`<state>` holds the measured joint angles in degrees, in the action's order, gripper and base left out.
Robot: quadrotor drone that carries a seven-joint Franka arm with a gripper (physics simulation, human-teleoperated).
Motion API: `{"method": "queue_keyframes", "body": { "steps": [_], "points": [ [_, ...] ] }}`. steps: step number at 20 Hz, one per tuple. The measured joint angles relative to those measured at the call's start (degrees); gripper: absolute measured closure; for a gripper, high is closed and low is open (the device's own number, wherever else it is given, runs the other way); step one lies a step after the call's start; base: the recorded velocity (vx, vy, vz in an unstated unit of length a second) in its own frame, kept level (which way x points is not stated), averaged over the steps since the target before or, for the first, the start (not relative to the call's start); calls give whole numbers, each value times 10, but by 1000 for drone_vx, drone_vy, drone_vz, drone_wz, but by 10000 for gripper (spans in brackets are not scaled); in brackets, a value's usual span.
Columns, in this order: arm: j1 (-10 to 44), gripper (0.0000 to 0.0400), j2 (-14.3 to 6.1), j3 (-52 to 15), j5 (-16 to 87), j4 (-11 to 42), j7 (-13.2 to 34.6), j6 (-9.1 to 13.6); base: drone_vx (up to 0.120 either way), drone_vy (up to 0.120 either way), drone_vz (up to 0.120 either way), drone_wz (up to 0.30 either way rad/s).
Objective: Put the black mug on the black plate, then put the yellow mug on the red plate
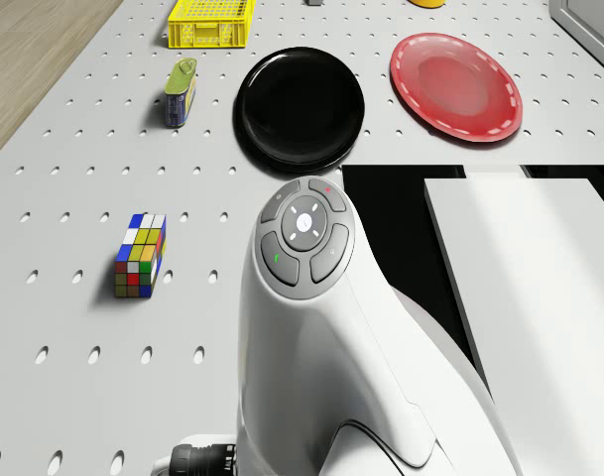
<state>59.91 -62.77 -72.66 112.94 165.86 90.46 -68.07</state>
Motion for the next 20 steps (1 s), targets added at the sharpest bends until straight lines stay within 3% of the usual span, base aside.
{"method": "queue_keyframes", "body": {
  "steps": [3, 8, 13, 20],
  "points": [
    [5, 0, -9, -4, -4, -1, 4, -7, 120, -13, -120, 0],
    [12, 0, -25, -10, -12, -2, 10, -20, 120, 0, -16, 0],
    [17, 0, -39, -15, -20, -3, 16, -33, 120, 0, -120, 0],
    [24, 0, -59, -21, -30, -4, 22, -50, 6, 0, -120, 0]
  ]
}}
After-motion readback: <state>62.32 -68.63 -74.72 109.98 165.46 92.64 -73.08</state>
